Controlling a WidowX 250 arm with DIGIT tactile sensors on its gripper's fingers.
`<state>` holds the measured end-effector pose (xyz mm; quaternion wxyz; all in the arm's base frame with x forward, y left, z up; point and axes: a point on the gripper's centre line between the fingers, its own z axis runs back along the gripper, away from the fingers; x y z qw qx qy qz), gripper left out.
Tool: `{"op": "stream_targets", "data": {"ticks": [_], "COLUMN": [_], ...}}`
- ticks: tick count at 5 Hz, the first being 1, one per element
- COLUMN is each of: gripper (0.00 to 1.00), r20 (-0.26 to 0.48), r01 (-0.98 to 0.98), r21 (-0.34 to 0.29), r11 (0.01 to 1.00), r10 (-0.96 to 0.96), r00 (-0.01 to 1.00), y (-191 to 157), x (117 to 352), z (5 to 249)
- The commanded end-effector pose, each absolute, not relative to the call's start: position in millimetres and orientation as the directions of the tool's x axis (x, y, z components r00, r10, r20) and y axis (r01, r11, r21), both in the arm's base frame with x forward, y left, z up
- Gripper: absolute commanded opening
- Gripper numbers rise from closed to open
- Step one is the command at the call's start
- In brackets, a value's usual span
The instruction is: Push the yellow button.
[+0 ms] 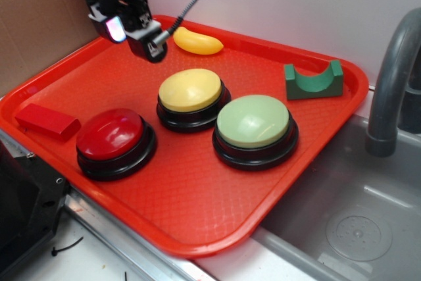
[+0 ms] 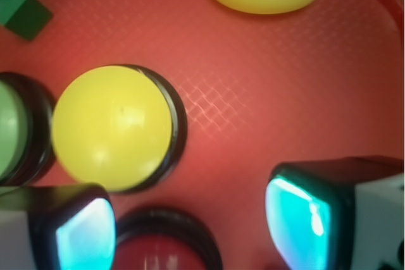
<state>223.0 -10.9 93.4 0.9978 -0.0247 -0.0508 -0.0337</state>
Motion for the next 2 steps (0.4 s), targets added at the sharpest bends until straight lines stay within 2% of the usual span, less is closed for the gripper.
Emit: {"op": "stream_targets", "data": {"ticks": [1,2], "gripper": [1.0,1.0], "r20": [0.104,0.065], "r01": [0.245,0.247], "r21": [0.018,0.02], "r11": [0.969,0.969], "r10": [-0.246,-0.248], "r00": [0.964,0.967], "y": [-41.9,-36.5], "x": [245.6,251.5], "z": [65.6,51.4]}}
